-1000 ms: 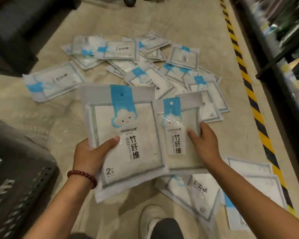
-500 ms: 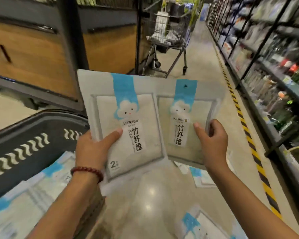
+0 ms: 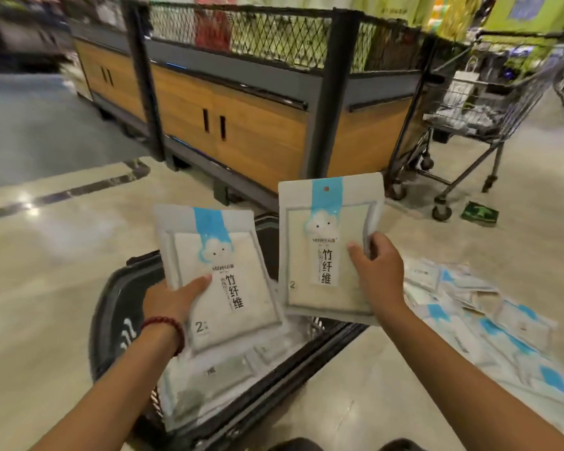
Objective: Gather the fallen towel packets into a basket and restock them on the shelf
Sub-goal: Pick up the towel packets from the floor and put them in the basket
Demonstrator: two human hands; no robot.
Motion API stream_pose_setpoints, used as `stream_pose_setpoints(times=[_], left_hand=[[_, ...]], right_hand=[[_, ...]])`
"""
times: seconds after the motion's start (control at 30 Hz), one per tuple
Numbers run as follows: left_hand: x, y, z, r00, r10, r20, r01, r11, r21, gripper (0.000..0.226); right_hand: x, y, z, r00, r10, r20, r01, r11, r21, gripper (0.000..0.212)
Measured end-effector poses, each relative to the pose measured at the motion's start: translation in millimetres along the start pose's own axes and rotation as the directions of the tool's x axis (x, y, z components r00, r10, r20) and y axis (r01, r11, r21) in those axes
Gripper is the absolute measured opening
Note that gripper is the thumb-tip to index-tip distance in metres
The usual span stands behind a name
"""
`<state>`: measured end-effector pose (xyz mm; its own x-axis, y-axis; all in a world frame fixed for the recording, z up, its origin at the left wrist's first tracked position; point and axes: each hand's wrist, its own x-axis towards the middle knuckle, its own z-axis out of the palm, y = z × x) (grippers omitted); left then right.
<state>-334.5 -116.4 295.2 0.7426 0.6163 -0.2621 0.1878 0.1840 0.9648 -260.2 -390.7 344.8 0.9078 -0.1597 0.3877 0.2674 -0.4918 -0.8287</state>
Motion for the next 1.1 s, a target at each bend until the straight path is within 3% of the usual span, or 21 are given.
stream_pose_setpoints(times=[0.13,0.3,0.43,0.53,0.7,0.87,0.97,1.1], left_hand=[[17.6,-28.7,-10.4,0.996,-0.077,-0.053,0.079,0.996,0.037,0.017],[38.8,-74.9,8.8,0.951,-0.296,-0.091,0.292,0.955,-0.053,0.019],[63.1,-101.3,46.7,0.906,-0.414,-0.087,0.403,0.907,-0.121,0.03],[79.1,-122.1,77.6,0.871,-0.486,-0.071,0.477,0.872,-0.113,0.033],[100.5,-147.0,122.2,0.848,-0.508,-0.154,0.526,0.843,0.115,0.082],[101.1,-172.7,140.8,0.809,-0.567,-0.153,0.58,0.728,0.366,0.083],[101.2,-176.2,140.8,0.812,-0.564,-0.147,0.569,0.712,0.412,0.089],[103.7,-161.9,133.8,0.868,-0.492,-0.07,0.425,0.662,0.617,0.07]], right_hand=[[2.3,9.1,38.4,0.989,0.007,0.15,0.003,0.998,-0.065,0.017],[17.2,39.2,60.7,0.966,0.013,0.256,0.023,0.99,-0.136,0.023],[52.1,55.8,70.6,0.936,-0.039,0.351,0.126,0.966,-0.228,0.011],[73.0,69.0,80.1,0.912,-0.095,0.399,0.226,0.928,-0.295,0.015],[84.9,90.5,91.3,0.872,-0.098,0.48,0.298,0.883,-0.363,0.016],[86.1,101.9,93.9,0.845,-0.02,0.535,0.259,0.89,-0.375,0.01],[88.0,104.3,92.3,0.845,-0.004,0.534,0.245,0.892,-0.381,0.011],[92.8,100.2,91.9,0.853,0.011,0.522,0.23,0.889,-0.395,0.013]])
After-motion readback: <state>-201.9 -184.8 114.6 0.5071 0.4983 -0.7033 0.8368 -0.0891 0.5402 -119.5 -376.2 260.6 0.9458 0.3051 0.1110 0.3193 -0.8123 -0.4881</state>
